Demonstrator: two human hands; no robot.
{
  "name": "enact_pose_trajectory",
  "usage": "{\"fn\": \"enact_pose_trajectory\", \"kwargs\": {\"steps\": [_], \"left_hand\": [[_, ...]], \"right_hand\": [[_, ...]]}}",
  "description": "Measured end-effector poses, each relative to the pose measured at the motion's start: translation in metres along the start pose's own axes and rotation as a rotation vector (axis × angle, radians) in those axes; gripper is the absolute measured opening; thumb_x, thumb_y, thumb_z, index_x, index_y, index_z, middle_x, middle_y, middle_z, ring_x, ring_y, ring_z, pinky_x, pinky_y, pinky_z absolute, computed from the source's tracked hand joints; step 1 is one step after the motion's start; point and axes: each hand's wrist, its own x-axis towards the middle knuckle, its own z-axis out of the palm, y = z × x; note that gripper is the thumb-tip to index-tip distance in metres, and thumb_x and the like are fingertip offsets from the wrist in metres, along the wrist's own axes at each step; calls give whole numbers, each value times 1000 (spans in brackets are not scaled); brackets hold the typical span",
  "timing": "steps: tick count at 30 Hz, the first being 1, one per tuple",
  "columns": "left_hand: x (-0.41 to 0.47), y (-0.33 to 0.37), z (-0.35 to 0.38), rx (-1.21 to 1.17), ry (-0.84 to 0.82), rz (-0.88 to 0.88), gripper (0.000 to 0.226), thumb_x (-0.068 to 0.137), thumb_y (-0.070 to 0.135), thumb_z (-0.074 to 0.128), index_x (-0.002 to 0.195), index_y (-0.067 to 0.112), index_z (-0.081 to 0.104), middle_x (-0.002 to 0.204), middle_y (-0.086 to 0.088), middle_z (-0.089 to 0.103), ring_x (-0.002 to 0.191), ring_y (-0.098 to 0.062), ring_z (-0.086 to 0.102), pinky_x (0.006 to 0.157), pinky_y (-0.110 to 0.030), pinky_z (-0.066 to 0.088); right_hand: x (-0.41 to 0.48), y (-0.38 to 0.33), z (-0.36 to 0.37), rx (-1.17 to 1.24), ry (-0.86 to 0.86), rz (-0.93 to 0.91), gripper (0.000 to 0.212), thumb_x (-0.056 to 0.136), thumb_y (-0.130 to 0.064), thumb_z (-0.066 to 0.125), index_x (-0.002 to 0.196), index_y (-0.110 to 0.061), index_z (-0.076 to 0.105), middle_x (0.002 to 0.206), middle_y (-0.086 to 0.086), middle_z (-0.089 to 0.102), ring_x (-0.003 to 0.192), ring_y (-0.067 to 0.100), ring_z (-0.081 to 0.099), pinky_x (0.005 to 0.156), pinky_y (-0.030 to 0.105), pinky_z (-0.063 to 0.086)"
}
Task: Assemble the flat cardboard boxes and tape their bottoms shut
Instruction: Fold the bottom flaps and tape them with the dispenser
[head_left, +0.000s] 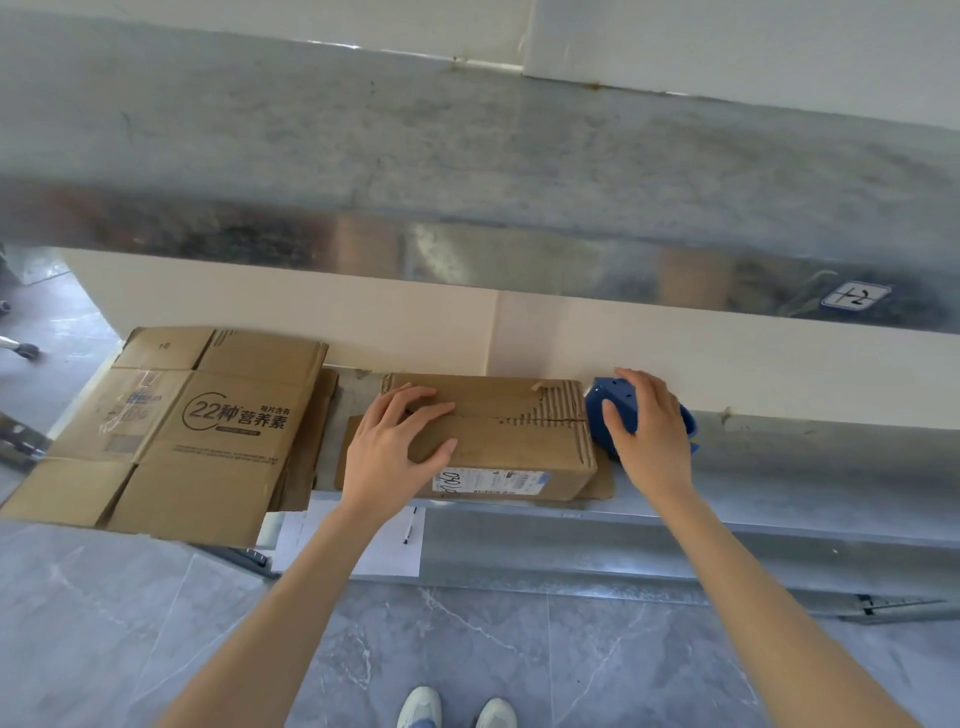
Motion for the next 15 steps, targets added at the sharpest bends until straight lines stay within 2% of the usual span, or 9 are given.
{"fn": "enact_pose_trajectory", "kwargs": {"steps": [2,5,8,12,13,15], "left_hand": [[-1,0,0,-2,4,-2,44,87,57,50,120,35,68,133,16,54,133,-12,40,104,-30,37],[0,1,0,-6,-5,-5,44,86,58,50,120,36,68,133,17,54,134,-12,40,104,-30,38],[0,1,0,-9,0,-7,43,86,58,50,119,36,68,133,17,54,134,-12,40,103,-31,40],[-1,2,1,-15,21,4,42,87,56,51,119,36,68,133,17,55,135,-12,41,102,-33,43],[-1,2,1,-18,22,2,42,87,56,52,119,36,68,133,17,54,135,-12,41,102,-33,44],[-1,2,0,-20,18,-5,41,87,56,52,119,37,68,133,19,54,136,-11,40,100,-33,46]], "right_hand": [[3,20,-8,-157,-74,71,47,94,-31,63,137,-20,49,132,5,56,118,29,52,90,44,50],[7,41,-15,-191,-251,168,62,91,-37,66,146,-26,37,131,9,55,116,32,54,85,46,53],[12,54,-16,-286,-453,129,78,93,-32,64,155,-36,17,134,9,56,107,33,60,78,42,54],[25,67,-22,-232,-490,110,84,93,-30,63,154,-46,9,128,11,59,81,26,57,65,34,46],[29,69,-23,-242,-518,98,84,92,-32,63,154,-47,8,131,11,57,79,24,55,65,33,45],[33,70,-21,-273,-603,75,84,93,-35,62,154,-48,6,139,8,53,89,27,60,73,37,50]]}}
